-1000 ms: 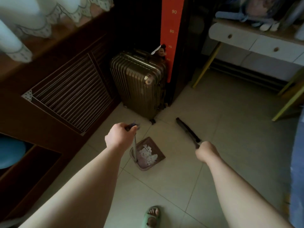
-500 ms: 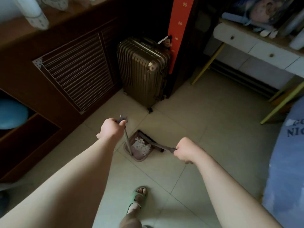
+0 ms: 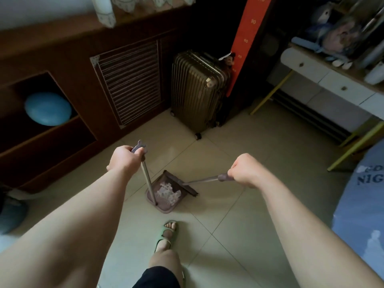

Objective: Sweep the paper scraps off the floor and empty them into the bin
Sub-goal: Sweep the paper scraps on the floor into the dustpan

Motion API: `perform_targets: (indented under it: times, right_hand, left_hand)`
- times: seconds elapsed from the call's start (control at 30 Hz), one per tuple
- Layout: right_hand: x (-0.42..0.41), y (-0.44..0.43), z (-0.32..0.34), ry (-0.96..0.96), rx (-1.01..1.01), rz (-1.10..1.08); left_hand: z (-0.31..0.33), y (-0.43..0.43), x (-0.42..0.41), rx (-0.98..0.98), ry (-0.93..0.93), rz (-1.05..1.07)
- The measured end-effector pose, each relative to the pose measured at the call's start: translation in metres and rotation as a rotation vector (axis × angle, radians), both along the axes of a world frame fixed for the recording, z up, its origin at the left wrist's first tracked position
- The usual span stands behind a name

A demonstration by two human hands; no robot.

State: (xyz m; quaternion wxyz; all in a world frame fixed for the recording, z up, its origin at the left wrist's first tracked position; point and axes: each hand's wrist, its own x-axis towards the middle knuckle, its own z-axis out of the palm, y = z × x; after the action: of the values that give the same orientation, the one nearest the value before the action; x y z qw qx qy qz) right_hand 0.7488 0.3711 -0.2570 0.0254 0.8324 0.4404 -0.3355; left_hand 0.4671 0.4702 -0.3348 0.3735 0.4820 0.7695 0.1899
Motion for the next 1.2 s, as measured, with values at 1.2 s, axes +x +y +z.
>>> perform_targets:
  times: [1.2]
  right_hand:
    - [-0.355,0.041,-0.071,0.156,-0.209,0.065]
  left_hand:
    - [-0.012,-0.016,-0.372,-0.038,0.063,0.028]
